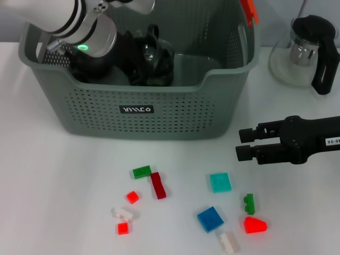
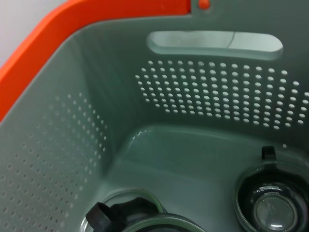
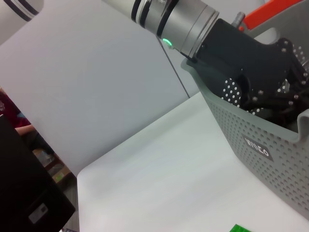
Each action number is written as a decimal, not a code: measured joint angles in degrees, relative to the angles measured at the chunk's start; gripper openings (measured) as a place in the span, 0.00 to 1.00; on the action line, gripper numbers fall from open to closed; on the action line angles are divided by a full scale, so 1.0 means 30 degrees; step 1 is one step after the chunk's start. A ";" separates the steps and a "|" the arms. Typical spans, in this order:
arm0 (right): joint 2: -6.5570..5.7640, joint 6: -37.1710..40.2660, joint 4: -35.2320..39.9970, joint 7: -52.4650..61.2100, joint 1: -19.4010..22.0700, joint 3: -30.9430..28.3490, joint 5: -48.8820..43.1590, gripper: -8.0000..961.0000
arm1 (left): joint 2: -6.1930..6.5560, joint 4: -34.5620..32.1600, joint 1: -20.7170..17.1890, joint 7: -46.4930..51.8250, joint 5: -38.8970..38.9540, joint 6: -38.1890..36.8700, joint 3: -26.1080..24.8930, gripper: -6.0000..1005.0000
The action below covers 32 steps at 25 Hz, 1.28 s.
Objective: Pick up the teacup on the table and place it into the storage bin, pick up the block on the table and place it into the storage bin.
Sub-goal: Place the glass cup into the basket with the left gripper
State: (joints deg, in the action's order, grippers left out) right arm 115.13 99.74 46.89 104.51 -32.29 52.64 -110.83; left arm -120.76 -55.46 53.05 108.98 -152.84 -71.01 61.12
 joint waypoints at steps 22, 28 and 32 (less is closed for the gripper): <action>-0.0001 -0.0043 -0.0017 -0.0005 -0.0018 0.0000 0.0000 0.67 | -0.0016 -0.0129 -0.0103 0.0038 0.0000 0.0084 0.0164 0.06; 0.0000 -0.0056 -0.0017 -0.0005 -0.0019 0.0001 0.0000 0.67 | -0.0003 -0.0146 -0.0057 0.0002 0.0000 0.0132 0.0139 0.07; -0.0001 -0.0060 -0.0016 -0.0005 -0.0018 0.0002 0.0000 0.67 | 0.0000 -0.0111 -0.0027 -0.0031 0.0000 0.0153 0.0134 0.07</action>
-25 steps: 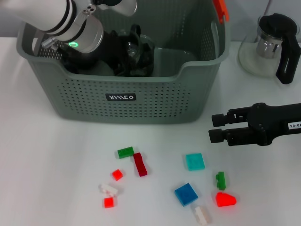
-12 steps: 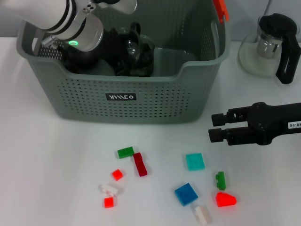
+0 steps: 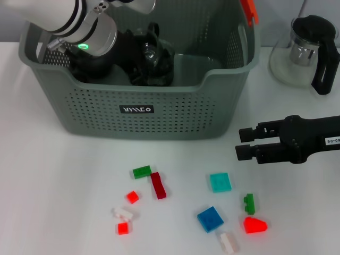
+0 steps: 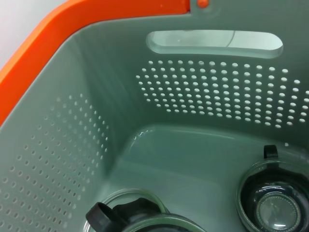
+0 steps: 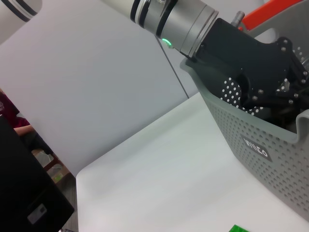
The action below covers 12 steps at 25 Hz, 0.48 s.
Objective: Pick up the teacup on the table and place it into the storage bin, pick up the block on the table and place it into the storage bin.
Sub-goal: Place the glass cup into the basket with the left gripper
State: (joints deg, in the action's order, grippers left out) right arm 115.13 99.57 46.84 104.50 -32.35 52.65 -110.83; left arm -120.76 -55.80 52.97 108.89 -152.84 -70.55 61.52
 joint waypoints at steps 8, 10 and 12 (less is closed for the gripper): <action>0.0001 -0.0027 0.0000 0.0001 0.0001 -0.0001 0.0000 0.67 | -0.0050 -0.0064 -0.0048 0.0000 0.0000 0.0234 -0.0001 0.08; 0.0001 -0.0027 0.0001 0.0000 0.0003 -0.0001 0.0001 0.67 | -0.0056 -0.0064 -0.0069 0.0018 0.0000 0.0267 0.0000 0.08; -0.0001 -0.0027 0.0000 0.0001 0.0019 0.0000 0.0000 0.67 | -0.0058 -0.0066 -0.0069 0.0031 0.0000 0.0303 0.0000 0.08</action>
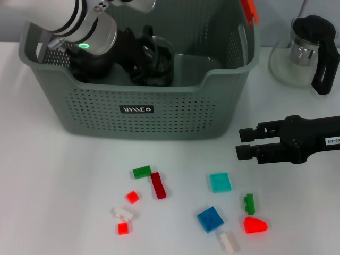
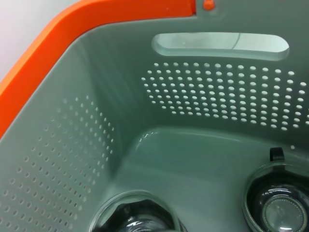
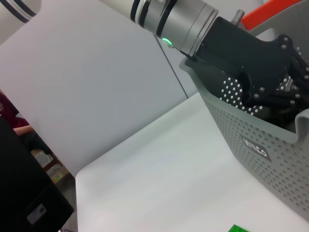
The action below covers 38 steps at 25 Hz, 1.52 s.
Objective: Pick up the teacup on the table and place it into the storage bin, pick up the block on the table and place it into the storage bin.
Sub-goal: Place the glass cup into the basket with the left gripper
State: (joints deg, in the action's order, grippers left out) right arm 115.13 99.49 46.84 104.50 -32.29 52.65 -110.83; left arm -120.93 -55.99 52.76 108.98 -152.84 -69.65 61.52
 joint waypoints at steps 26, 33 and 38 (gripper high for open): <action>-0.0057 0.0004 0.0079 -0.0033 -0.0005 -0.0070 0.0000 0.67 | -0.0062 -0.3402 -0.0638 0.0177 -0.0009 -0.1764 -0.0240 0.60; -0.0057 0.0181 0.0052 -0.0321 -0.0106 -0.0617 0.0000 0.67 | -0.0056 -0.6502 -0.1001 0.0486 0.1569 -0.5366 -0.2227 0.59; -0.0057 0.0188 0.0042 -0.0531 -0.0131 -0.0708 0.0001 0.67 | 0.0305 -0.7629 -0.1368 0.0208 0.6625 -1.0070 -0.5721 0.59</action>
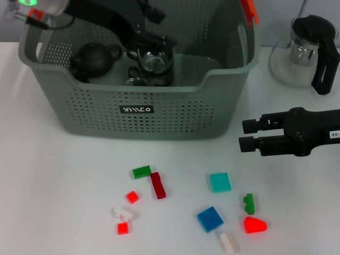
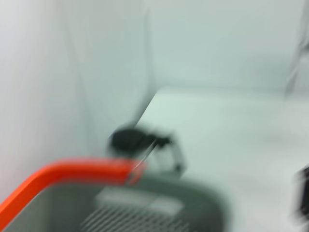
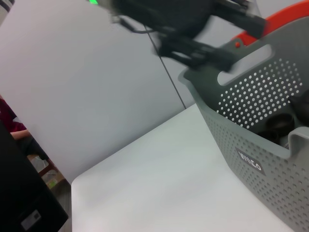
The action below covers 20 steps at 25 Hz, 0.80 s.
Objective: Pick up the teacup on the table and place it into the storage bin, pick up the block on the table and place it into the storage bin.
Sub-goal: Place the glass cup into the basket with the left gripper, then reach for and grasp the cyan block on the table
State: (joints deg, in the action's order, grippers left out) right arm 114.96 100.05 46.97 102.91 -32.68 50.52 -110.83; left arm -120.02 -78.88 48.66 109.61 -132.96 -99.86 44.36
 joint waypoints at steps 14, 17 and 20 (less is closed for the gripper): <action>-0.0088 0.0049 -0.0013 -0.0379 -0.0028 -0.0058 0.0119 0.67 | 0.0245 -0.0985 -0.4741 -0.2697 0.9274 -0.5830 -0.1129 0.60; -0.0086 0.0052 -0.0013 -0.0510 -0.0052 -0.0057 0.0119 0.67 | 0.0089 -0.1003 -0.5547 -0.3306 0.9154 -0.5848 -0.1150 0.60; -0.0088 0.0052 -0.0027 -0.0697 -0.0060 -0.0054 0.0122 0.67 | -0.0061 -0.1008 -0.6194 -0.3848 0.8698 -0.5848 -0.1208 0.60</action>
State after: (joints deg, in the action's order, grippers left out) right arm 114.70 100.20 46.89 100.82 -32.86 50.36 -110.46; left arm -120.20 -81.90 30.08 98.06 -106.87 -117.40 40.74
